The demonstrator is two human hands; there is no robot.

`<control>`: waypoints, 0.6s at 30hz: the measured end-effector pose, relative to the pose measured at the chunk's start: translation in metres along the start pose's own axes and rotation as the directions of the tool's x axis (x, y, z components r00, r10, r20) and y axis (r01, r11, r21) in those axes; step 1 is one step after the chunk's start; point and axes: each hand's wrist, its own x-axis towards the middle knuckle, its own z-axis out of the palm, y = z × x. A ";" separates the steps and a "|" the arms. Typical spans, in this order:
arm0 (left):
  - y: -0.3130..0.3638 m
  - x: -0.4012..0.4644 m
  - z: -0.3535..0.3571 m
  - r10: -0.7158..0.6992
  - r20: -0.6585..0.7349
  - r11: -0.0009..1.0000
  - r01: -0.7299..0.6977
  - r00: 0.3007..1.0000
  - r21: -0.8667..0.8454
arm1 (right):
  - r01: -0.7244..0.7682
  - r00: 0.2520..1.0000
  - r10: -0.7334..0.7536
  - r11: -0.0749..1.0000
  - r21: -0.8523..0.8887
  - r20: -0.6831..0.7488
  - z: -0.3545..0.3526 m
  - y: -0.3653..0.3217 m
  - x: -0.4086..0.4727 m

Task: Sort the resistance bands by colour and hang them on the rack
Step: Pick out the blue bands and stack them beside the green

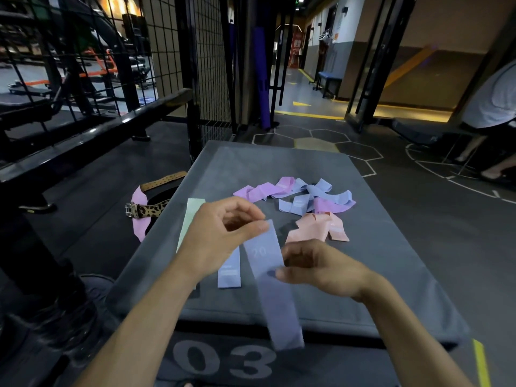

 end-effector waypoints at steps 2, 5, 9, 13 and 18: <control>0.006 -0.001 0.007 0.040 0.034 0.999 -0.040 0.999 -0.006 | 0.113 0.987 -0.105 0.991 0.067 -0.119 0.004 -0.010 0.001; 0.011 -0.001 0.014 0.068 0.032 0.998 -0.067 0.997 -0.015 | 0.302 0.898 -0.268 0.952 0.046 -0.349 0.008 -0.014 0.009; 0.008 0.000 0.013 0.020 0.022 0.997 -0.018 1.000 -0.079 | 0.374 0.817 -0.349 0.927 -0.041 -0.459 0.013 -0.016 0.018; -0.014 0.000 0.003 -0.098 0.253 0.991 0.070 0.963 0.117 | 0.438 0.750 -0.398 0.897 -0.054 -0.528 0.009 -0.023 0.020; -0.058 -0.009 -0.005 -0.300 0.430 0.910 0.120 0.852 0.398 | 0.494 0.676 -0.432 0.867 -0.068 -0.597 0.004 -0.029 0.024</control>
